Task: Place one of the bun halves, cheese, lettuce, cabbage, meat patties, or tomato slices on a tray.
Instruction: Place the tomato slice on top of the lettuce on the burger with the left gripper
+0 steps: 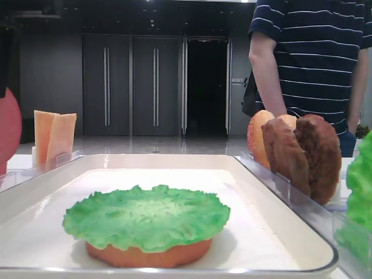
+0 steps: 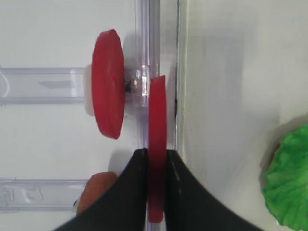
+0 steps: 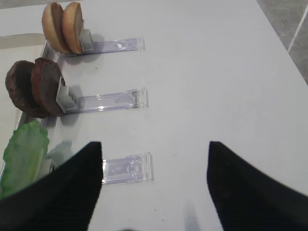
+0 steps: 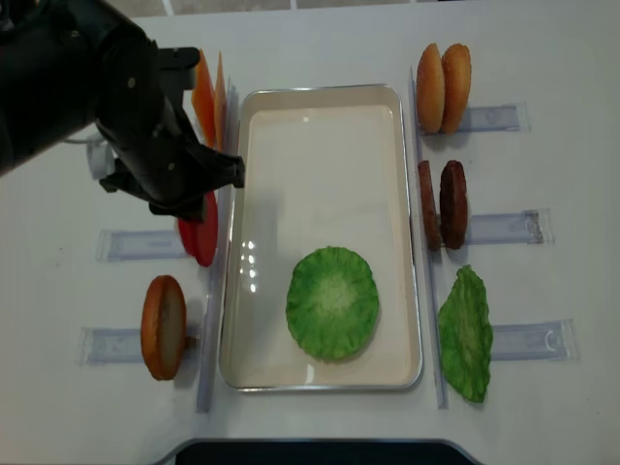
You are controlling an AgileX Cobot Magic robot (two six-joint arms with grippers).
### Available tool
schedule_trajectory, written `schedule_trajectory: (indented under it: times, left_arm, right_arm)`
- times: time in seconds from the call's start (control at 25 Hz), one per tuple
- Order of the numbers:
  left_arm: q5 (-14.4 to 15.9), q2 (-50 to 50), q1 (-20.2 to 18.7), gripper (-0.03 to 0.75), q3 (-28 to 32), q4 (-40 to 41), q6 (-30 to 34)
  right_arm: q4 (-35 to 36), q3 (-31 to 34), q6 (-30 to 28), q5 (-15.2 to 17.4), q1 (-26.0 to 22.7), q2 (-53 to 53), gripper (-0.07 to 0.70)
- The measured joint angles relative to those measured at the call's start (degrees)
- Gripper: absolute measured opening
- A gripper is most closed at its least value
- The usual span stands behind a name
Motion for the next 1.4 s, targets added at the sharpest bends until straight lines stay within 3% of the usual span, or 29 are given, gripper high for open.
schedule_trajectory:
  times: [0.48,1.04,1.4]
  left_arm:
    - [-0.6,-2.7,-4.3,0.057,0.0,-3.8,0.3]
    - [-10.3,-3.5,-5.5,0.055,6.5,-18.1,8.8]
    - [-16.7,-3.5,-5.5,0.055,9.9,-31.7,19.6]
  right_arm:
    - [0.0,0.0,0.0,0.0,0.0,0.0,0.471]
    - [0.0,0.0,0.0,0.0,0.0,0.0,0.471]
    - [0.0,0.0,0.0,0.0,0.0,0.0,0.471]
